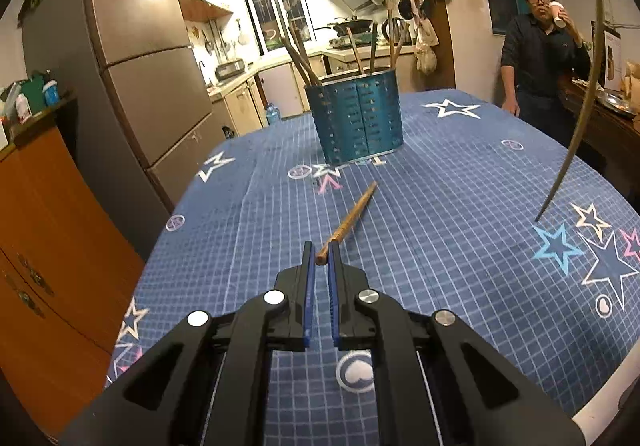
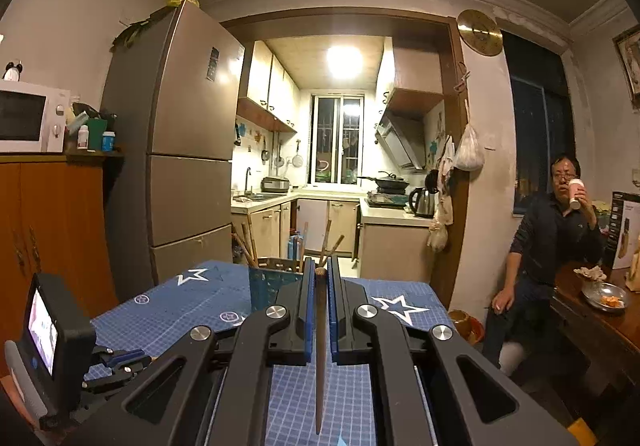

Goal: Organize utensils
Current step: 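Lift both chopsticks upright and carry them over the teal holder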

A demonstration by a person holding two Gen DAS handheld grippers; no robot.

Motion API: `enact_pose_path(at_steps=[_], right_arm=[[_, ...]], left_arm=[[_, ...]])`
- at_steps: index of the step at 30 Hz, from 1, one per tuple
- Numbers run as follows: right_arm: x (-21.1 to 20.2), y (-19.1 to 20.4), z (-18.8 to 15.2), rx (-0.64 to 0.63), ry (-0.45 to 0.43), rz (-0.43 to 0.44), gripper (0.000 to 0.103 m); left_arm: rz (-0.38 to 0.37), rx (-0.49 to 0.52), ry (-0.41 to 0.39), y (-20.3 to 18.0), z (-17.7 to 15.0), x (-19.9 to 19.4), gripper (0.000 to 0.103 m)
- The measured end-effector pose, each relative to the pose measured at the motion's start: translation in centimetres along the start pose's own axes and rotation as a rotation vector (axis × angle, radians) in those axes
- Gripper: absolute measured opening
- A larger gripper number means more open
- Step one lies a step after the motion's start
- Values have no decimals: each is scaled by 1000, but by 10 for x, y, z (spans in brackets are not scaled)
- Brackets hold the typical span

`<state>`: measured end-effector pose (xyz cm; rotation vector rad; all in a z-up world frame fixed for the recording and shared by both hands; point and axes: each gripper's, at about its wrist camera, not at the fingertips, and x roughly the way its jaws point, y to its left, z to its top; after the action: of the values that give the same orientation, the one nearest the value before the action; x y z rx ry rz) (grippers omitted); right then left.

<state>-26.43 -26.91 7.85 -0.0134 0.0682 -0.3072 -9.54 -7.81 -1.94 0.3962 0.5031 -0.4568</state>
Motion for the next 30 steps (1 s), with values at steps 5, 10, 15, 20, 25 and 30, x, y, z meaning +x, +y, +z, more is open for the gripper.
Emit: enact_pose_path(at_steps=[5, 10, 15, 20, 25, 30], right_arm=[[22, -6, 11, 27, 21, 22, 7], [41, -11, 23, 45, 42, 33, 7], [49, -9, 28, 33, 44, 30, 7], [52, -12, 32, 35, 41, 24, 7], [56, -15, 31, 43, 42, 26, 7], [62, -15, 29, 49, 51, 33, 7]], left_arm=[[10, 17, -27, 0, 15, -1, 5], [-2, 15, -37, 1, 26, -1, 5], [-26, -2, -41, 6, 37, -2, 5], [-92, -59, -25, 31, 57, 0, 5], [-111, -74, -43, 45, 75, -4, 5], [-124, -93, -85, 53, 86, -5, 5]])
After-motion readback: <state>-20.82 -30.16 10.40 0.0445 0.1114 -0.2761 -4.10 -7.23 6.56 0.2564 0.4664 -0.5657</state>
